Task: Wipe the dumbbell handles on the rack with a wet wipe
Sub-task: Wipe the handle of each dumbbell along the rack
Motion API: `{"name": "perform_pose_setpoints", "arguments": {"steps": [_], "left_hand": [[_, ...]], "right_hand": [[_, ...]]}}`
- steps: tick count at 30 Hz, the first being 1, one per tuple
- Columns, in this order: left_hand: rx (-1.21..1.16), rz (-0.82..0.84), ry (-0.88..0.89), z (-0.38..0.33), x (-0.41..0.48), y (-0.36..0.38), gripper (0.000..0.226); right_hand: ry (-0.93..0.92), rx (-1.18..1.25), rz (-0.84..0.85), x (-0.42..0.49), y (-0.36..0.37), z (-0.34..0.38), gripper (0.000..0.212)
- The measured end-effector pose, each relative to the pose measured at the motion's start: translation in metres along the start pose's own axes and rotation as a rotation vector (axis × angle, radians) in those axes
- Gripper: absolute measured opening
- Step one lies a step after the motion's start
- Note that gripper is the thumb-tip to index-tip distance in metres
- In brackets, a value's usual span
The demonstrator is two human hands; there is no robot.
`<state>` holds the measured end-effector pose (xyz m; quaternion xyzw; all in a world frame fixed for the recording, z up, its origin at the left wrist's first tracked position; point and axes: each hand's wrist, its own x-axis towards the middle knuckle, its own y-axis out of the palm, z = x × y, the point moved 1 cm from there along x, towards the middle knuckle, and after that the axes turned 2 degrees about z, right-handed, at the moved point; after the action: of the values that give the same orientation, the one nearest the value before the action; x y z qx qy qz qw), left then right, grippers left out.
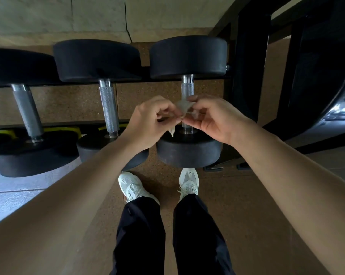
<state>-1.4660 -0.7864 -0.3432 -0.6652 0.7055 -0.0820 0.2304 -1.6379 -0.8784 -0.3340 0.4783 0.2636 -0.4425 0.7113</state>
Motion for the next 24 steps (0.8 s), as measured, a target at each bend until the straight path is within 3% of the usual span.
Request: {"name": "perform_pose_setpoints", "arguments": {"steps": [3, 8, 11, 13, 17, 20, 24], "left_hand": [[-0.103, -0.029, -0.169, 0.007, 0.000, 0.007, 0.011], [-0.597, -0.045, -0.512, 0.002, 0.004, 0.021, 0.025], [-0.702, 0.023, -0.675, 0.007, 0.010, 0.025, 0.034], [-0.579, 0.138, -0.686, 0.014, 0.016, 0.024, 0.037], [0.065, 0.252, -0.562, 0.027, 0.030, 0.025, 0.028], [0.185, 0.253, -0.646, 0.042, 0.037, 0.035, 0.016], [0.202, 0.229, -0.827, 0.057, 0.040, 0.038, 0.033]], "right_hand": [[-0.003, 0.052, 0.022, -0.004, -0.002, -0.002, 0.019], [-0.043, -0.040, -0.031, 0.001, -0.009, -0.007, 0.016], [-0.086, -0.160, -0.107, 0.003, -0.009, -0.008, 0.018], [-0.137, -0.364, -0.179, 0.005, -0.013, -0.009, 0.019], [-0.190, -1.166, -0.331, 0.015, -0.028, -0.013, 0.015], [-0.096, -1.311, -0.314, 0.025, -0.027, -0.023, 0.011], [-0.110, -1.357, -0.284, 0.032, -0.024, -0.031, 0.011]]}}
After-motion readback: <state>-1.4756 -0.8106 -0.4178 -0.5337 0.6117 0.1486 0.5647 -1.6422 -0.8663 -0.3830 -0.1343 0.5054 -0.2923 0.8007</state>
